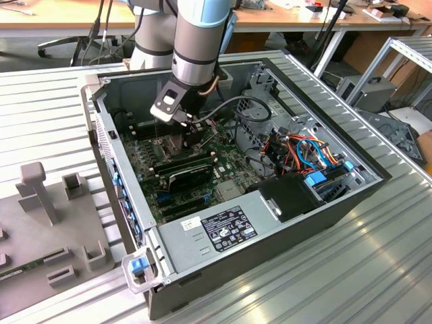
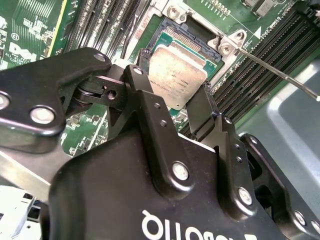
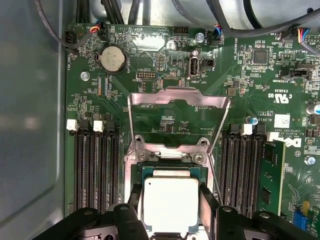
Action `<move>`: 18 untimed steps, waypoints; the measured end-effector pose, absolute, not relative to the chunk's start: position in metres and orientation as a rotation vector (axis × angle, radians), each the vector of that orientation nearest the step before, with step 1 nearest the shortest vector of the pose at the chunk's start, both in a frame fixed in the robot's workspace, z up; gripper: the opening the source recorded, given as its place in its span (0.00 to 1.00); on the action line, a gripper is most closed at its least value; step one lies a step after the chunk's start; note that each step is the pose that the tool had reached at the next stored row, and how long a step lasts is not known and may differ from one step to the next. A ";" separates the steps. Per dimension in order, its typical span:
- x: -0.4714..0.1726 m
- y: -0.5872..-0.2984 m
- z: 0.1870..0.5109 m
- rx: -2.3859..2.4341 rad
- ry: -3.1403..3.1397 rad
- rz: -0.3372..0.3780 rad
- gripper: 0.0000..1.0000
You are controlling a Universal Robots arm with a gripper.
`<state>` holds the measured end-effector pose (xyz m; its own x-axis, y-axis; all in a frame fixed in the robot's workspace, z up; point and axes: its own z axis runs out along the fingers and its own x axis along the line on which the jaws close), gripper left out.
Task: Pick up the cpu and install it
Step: 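Place the cpu into insertion slot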
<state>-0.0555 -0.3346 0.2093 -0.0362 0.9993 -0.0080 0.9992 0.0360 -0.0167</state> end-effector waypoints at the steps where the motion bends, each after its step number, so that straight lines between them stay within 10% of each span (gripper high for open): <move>1: -0.056 -0.335 0.209 -2.177 -2.257 0.028 0.55; 18: -0.056 -0.335 0.203 -2.170 -2.263 0.028 0.55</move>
